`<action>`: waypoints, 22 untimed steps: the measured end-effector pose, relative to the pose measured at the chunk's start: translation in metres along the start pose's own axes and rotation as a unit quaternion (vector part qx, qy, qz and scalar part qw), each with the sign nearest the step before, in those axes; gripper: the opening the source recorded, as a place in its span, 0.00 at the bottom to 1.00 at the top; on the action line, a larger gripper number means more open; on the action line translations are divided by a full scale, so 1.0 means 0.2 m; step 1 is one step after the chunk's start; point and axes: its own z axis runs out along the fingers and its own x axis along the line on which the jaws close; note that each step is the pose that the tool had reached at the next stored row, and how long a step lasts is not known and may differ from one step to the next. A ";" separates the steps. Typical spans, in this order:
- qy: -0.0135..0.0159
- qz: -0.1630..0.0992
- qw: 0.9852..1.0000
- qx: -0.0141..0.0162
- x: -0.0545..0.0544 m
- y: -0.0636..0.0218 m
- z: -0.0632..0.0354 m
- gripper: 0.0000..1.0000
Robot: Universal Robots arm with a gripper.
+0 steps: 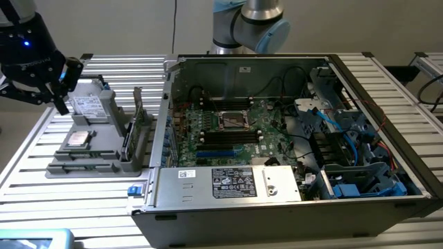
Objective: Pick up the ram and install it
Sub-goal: 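Pick up the ram and move it above insertion slot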
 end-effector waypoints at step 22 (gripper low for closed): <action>0.009 -0.199 0.980 0.007 0.00 -0.002 0.049 0.11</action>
